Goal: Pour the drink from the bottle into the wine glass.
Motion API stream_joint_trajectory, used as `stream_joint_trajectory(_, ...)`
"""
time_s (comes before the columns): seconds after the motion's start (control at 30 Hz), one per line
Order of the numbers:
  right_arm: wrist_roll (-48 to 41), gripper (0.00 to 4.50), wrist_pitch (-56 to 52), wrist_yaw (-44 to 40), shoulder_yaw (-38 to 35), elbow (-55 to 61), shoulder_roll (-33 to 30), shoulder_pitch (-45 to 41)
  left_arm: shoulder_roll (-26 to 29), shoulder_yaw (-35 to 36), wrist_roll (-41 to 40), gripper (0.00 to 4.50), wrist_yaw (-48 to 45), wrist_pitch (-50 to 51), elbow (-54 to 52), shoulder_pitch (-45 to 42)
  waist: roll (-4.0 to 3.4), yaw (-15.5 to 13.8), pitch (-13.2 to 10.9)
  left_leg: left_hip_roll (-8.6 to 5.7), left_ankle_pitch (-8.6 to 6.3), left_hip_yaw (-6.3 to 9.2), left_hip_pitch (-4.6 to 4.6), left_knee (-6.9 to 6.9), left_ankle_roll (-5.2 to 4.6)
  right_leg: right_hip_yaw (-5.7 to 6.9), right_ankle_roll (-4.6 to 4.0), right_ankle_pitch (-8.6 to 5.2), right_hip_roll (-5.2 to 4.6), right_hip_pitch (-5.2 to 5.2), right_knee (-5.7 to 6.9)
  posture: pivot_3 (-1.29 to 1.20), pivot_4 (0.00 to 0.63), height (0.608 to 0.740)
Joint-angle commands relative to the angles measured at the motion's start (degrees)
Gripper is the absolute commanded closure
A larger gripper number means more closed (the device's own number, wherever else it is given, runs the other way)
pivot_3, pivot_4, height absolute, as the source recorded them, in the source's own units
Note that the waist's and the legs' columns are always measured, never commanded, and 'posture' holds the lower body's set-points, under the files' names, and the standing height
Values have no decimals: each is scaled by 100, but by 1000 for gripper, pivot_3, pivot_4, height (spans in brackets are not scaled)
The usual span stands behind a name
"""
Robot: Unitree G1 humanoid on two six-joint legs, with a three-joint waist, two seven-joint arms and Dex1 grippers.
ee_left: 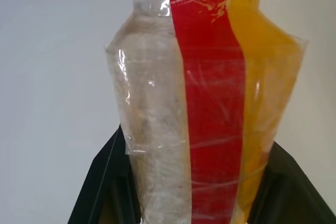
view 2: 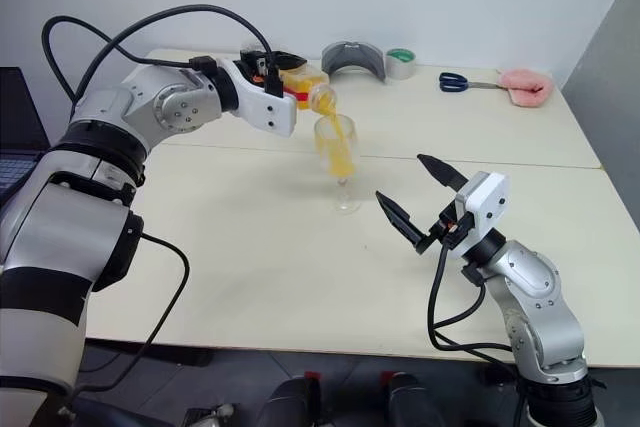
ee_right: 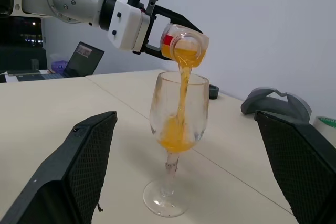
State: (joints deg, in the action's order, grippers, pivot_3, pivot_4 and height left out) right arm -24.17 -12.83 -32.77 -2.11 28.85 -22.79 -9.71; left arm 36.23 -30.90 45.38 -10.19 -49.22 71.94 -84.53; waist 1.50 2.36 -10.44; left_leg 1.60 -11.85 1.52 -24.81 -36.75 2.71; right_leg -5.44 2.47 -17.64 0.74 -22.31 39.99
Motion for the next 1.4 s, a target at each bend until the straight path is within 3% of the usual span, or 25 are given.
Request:
stream_joint_trajectory(0.03,-100,0,98,-50,-115,104,-39,-72,133,25,9,2615,188,-17,-50,-323,0,0,0,0,0,0,0,0,0,0,0,0,0,0,0,0,150,740)
stream_joint_trajectory(0.83,-69,0,57,-85,-118,102,-77,-105,172,-108,212,2615,426,73,65,-420,0,0,0,0,0,0,0,-5,0,0,0,0,0,0,3,0,150,740)
stream_joint_trajectory(1.13,-96,0,-28,-76,-118,111,-129,-108,77,132,-158,2615,141,79,92,-239,0,0,0,0,0,0,0,-7,0,0,0,0,0,1,4,0,150,740)
stream_joint_trajectory(1.4,-96,0,-118,-69,-128,120,-175,-84,-13,619,-948,2615,-404,-49,-27,26,0,2,0,0,0,0,0,-10,0,0,0,0,0,1,8,0,150,740)
